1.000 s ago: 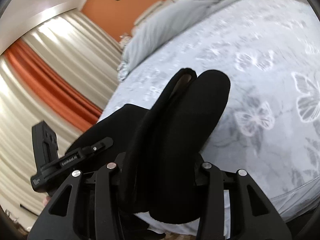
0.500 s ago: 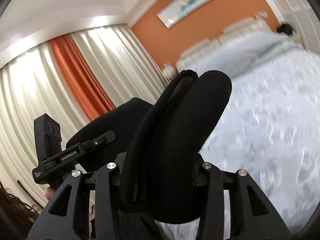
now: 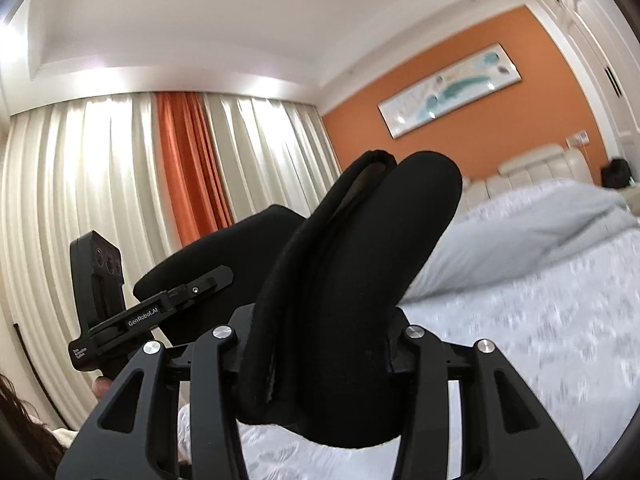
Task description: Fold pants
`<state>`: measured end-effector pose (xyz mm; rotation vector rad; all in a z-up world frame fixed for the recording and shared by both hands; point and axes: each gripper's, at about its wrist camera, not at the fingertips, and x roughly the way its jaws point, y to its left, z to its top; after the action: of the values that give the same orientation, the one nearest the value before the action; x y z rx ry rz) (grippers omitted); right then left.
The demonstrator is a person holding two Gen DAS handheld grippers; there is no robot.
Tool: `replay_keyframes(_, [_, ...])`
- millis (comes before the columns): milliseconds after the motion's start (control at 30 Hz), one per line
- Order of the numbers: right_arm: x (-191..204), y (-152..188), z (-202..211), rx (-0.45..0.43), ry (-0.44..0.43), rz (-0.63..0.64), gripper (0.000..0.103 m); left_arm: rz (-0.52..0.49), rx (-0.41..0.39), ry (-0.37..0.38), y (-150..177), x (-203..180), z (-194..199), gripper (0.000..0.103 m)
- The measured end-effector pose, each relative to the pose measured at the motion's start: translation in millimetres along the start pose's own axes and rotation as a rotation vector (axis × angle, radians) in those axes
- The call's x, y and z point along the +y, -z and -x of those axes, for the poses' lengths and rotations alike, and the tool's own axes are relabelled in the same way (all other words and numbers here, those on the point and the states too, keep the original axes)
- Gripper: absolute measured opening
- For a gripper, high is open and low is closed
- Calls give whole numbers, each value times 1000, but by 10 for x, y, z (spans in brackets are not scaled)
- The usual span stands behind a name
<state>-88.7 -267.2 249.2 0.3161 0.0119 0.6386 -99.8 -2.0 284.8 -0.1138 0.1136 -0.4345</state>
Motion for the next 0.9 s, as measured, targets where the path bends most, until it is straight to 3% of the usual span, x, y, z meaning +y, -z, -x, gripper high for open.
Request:
replay_keyframes(267, [-599, -246, -601, -61, -43, -17, 42, 24, -47, 32, -194, 356, -753, 32])
replay_keyframes(467, [-1266, -113, -1196, -40, -35, -89, 42, 40, -31, 17, -85, 716, -1563, 32])
replay_keyframes(667, [-1941, 282, -1775, 45, 32, -157, 42, 47, 55, -29, 305, 1064, -2436, 32])
replay_keyframes(900, [-2835, 1084, -2228, 175, 118, -275, 42, 88, 206, -59, 1134, 1434, -3413, 32])
